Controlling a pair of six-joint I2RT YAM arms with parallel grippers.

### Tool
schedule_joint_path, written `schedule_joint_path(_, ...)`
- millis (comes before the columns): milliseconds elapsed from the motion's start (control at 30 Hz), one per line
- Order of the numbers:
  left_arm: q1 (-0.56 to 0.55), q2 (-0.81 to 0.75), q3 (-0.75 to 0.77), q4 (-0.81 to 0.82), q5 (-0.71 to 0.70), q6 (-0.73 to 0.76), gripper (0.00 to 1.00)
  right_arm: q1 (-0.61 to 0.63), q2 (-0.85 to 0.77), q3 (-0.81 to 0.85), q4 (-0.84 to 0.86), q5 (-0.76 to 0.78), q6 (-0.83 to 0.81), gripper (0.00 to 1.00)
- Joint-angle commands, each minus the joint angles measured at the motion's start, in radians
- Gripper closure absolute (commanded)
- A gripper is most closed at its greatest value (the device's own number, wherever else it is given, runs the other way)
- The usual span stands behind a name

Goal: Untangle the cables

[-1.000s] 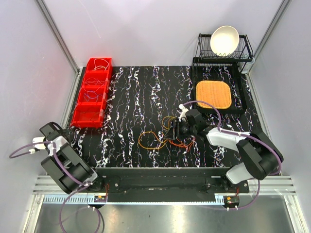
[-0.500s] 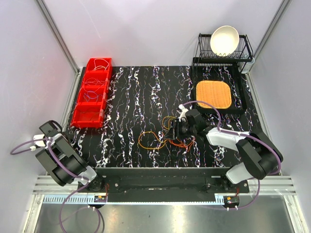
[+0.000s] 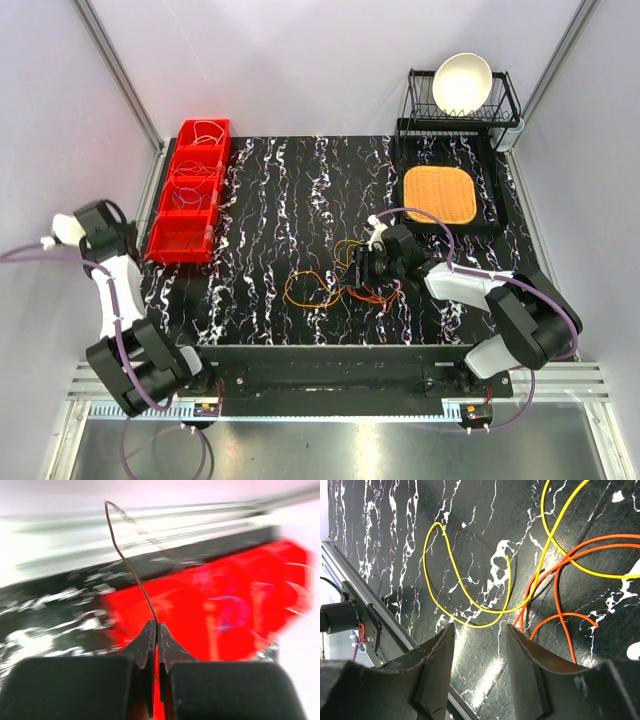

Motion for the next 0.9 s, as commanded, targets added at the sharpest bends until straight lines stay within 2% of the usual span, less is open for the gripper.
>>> schedule_joint_path(0, -0.111, -0.051, 0.163, -0.088, -0.111, 0.073, 1.00, -0.005, -0.004, 0.031, 0.021, -0.009, -0.015, 0.49)
schedule_joint_path(233, -0.270, -0.038, 0.194, -0.112, -0.204, 0.035, 1.00, -0.007, -0.013, 0.027, 0.028, -0.011, -0.014, 0.49)
schedule_joint_path(433, -0.379, 0.081, 0.290, -0.095, -0.246, 0.072, 1.00, -0.005, -0.016, 0.024, 0.030, -0.009, -0.014, 0.50)
schedule_joint_path(600, -0.392, 0.186, 0.480, -0.136, -0.223, 0.129, 1.00, -0.007, -0.016, 0.024, 0.028, -0.006, -0.014, 0.49)
schedule_joint_path(867, -0.396, 0.232, 0.825, -0.329, -0.356, 0.273, 1.00, -0.005, -0.018, 0.022, 0.030, -0.009, -0.015, 0.49)
